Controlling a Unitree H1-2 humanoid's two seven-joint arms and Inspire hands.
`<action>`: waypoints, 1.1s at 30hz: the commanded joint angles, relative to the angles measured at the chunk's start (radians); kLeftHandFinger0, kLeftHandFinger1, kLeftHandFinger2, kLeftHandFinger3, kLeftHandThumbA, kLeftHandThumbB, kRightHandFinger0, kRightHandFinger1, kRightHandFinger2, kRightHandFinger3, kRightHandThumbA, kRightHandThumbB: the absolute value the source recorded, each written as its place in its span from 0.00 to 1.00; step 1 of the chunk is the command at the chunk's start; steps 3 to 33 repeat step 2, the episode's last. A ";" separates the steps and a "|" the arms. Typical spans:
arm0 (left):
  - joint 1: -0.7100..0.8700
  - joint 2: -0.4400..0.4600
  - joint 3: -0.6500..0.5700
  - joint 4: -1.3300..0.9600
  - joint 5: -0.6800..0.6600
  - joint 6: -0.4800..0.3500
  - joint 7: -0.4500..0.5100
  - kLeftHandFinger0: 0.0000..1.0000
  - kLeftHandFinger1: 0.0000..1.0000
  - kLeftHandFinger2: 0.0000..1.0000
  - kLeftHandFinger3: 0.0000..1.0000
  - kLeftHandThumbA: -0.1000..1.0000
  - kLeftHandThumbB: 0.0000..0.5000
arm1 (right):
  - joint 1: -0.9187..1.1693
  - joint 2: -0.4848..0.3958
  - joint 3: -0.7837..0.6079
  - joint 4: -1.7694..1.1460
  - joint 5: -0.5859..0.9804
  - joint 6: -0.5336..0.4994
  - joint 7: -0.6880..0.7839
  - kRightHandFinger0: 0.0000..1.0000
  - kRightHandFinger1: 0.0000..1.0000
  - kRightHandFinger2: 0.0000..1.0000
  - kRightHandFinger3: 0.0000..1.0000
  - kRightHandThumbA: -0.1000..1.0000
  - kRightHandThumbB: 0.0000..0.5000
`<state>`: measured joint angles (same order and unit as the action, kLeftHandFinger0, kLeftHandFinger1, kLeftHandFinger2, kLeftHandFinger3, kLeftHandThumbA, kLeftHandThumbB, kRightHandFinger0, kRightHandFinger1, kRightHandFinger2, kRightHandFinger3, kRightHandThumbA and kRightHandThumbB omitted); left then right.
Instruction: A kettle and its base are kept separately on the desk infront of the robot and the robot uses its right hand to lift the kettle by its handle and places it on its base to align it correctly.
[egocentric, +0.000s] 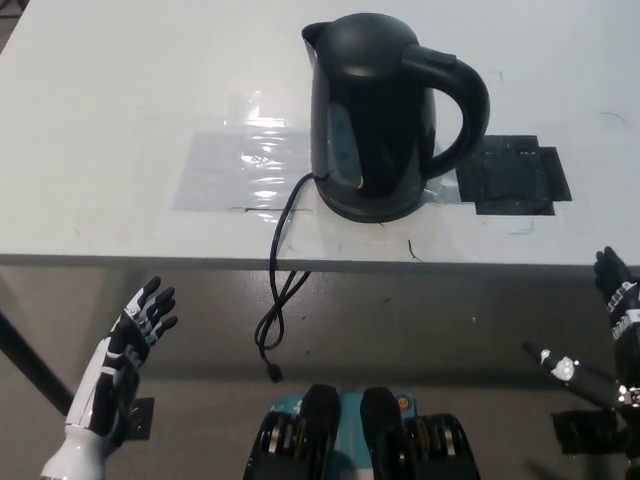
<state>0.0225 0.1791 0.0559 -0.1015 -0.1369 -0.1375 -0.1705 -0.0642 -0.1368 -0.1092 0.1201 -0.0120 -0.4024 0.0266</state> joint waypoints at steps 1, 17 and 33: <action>-0.006 0.010 -0.003 -0.015 -0.011 -0.018 -0.014 1.00 1.00 1.00 1.00 1.00 0.07 | -0.016 0.006 0.008 0.005 0.016 -0.068 0.000 1.00 1.00 1.00 1.00 1.00 0.56; -0.004 0.008 -0.003 -0.018 -0.009 -0.015 -0.011 1.00 1.00 1.00 1.00 1.00 0.08 | -0.014 0.008 0.008 0.007 0.018 -0.068 0.001 1.00 1.00 1.00 1.00 1.00 0.59; -0.004 0.008 -0.003 -0.018 -0.009 -0.015 -0.011 1.00 1.00 1.00 1.00 1.00 0.08 | -0.014 0.008 0.008 0.007 0.018 -0.068 0.001 1.00 1.00 1.00 1.00 1.00 0.59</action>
